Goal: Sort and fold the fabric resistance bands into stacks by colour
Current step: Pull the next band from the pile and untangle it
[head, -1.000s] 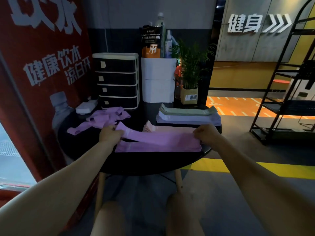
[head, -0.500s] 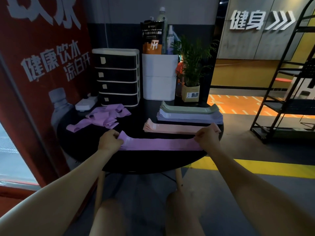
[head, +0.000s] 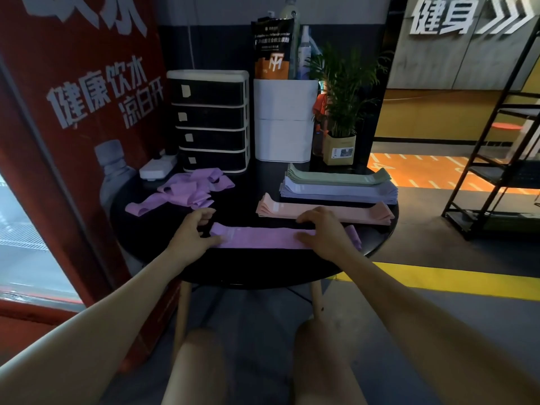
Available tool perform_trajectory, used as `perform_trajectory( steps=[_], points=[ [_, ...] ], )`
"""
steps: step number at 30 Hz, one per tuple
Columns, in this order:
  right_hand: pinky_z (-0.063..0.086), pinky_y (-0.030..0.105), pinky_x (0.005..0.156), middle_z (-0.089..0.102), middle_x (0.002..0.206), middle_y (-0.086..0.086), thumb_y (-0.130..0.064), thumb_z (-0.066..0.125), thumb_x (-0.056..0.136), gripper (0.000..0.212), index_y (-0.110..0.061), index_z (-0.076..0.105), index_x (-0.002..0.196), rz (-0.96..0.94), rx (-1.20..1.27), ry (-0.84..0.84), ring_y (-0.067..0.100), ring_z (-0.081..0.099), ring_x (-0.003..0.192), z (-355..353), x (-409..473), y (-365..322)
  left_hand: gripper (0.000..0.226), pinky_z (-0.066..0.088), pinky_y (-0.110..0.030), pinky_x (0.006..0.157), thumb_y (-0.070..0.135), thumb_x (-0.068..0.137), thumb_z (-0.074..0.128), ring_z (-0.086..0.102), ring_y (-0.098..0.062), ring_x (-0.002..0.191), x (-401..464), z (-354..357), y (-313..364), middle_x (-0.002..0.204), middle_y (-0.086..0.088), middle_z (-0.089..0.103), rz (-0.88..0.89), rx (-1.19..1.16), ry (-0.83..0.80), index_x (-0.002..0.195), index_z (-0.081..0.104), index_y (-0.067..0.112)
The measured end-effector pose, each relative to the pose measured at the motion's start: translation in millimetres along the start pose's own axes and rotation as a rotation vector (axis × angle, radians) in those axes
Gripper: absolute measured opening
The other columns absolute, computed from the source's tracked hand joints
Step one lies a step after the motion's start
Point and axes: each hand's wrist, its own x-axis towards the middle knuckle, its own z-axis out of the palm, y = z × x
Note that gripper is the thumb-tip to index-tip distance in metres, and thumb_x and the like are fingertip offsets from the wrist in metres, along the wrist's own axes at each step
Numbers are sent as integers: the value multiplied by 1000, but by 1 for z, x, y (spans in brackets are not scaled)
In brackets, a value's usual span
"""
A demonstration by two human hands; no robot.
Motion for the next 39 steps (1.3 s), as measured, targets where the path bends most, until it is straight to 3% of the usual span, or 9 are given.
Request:
perform_trajectory(
  steps=[4,9,18,25,29,32,36,39],
  points=[
    [28,33,105,40,138,6,-39,70,80,61,-20,48,133,-45,-57,-211,27,35,128,17,0,-12,88,26,-21,102,17,69,82,33,-8,132,7,-9,-8,144,7,35,59,111,-195,142,34,23],
    [25,40,112,34,146,2,-46,68,80,69,-25,40,140,-49,-54,-330,25,28,136,20,10,-9,87,27,-20,104,22,70,82,32,-1,127,16,-15,-10,142,10,36,49,187,-324,143,34,28],
    [34,43,104,49,127,0,-42,66,82,48,-26,55,126,-81,-50,-252,21,40,123,25,11,-5,52,28,-15,99,17,75,77,42,-4,121,15,-17,-7,128,8,48,124,224,-293,120,53,29],
    [31,42,107,45,133,2,-42,66,82,52,-26,52,129,-80,-58,-255,23,36,126,20,6,-5,69,27,-19,101,25,71,81,36,-7,127,16,-20,0,137,8,38,113,292,-318,130,45,32],
    [29,41,109,42,138,2,-43,66,81,58,-26,48,134,-63,-119,-249,24,35,130,4,3,8,70,28,-17,99,30,74,78,38,-2,124,15,0,31,134,10,41,225,312,-294,135,43,25],
    [30,41,108,40,141,2,-46,65,81,62,-27,45,137,-36,-204,-262,25,36,129,-12,-1,23,69,30,-19,103,29,77,76,40,-5,122,15,30,51,135,6,39,289,388,-399,137,42,25],
    [30,40,110,38,144,4,-51,63,81,68,-25,41,140,-18,-288,-323,27,36,130,-26,-4,38,75,27,-26,112,34,81,71,33,-14,136,21,62,58,149,1,31,274,548,-546,144,33,21],
    [32,35,105,41,140,5,-50,61,84,63,-23,43,138,-10,-294,-346,27,39,126,-31,-5,43,67,26,-23,110,33,86,66,33,-14,136,25,70,61,149,1,34,276,583,-600,144,34,19]
  ],
)
